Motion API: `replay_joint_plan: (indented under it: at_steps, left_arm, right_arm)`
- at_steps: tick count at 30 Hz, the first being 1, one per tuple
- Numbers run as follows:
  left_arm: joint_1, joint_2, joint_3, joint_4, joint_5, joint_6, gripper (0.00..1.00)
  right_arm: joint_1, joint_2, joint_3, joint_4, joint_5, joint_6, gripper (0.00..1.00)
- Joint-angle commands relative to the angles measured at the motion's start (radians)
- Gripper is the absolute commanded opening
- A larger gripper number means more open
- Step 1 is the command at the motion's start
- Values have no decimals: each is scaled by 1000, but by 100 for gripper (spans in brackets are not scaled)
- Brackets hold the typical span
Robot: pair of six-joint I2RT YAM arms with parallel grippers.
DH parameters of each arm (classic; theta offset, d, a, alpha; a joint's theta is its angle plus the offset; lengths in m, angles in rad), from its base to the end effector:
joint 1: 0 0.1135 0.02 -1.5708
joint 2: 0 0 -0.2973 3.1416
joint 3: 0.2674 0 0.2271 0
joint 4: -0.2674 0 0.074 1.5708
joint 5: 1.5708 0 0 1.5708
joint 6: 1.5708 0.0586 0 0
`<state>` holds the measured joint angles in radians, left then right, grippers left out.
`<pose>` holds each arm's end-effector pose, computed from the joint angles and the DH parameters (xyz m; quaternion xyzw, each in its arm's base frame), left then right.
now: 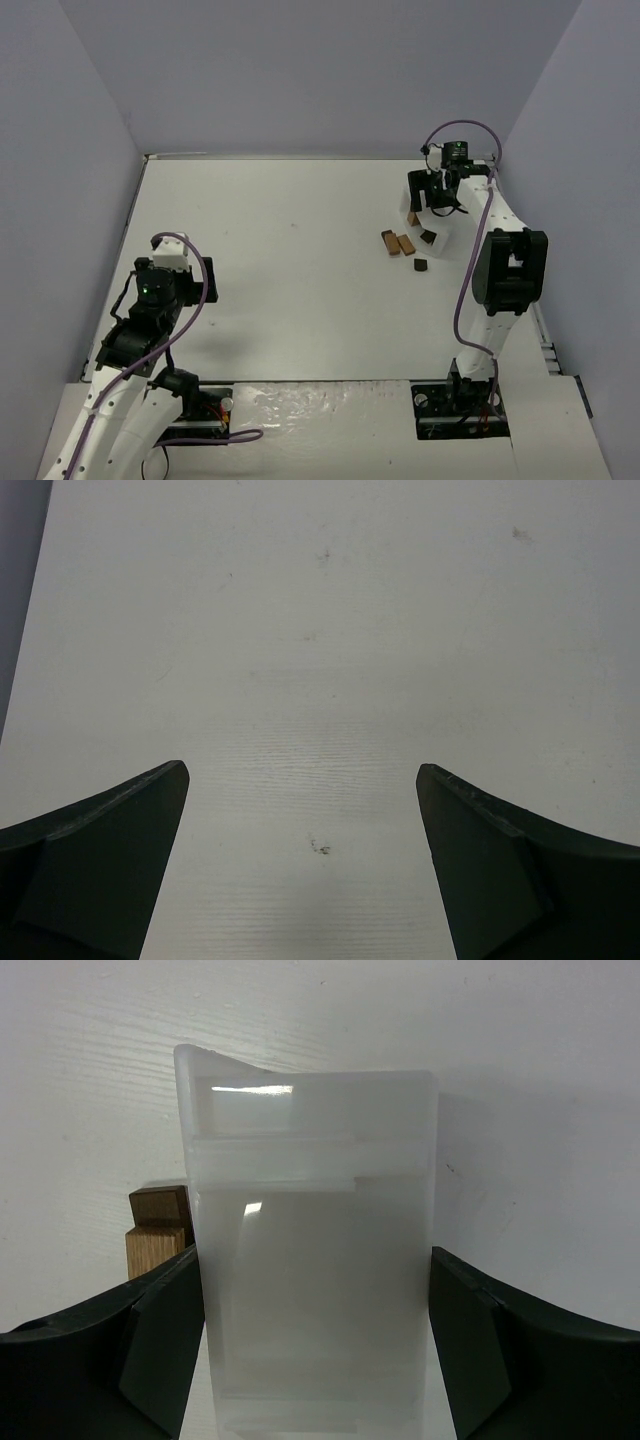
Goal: Build the wood block tower
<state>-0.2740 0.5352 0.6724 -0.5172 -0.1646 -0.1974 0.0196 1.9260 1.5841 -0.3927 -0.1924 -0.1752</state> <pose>0.0945 -0.0166 0.3056 -0.0145 0.8263 -0.0643 0.5594 0.4472 0.0200 0.2872 -0.1273 0.9015 0.0561 0.4097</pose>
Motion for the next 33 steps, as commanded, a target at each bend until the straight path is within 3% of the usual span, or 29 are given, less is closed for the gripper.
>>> replay_joint_plan:
  at_steps: [1, 14, 33]
  left_arm:
    - [-2, 1, 47, 63, 2, 3, 97]
    - [-6, -23, 45, 58, -25, 4, 97]
    - [-21, -9, 46, 54, -47, 1, 97]
  right_arm:
    - [56, -98, -6, 9, 144, -39, 1]
    - [190, -139, -62, 26, 316, -2, 0]
    - [209, -191, -90, 40, 492, 54, 0]
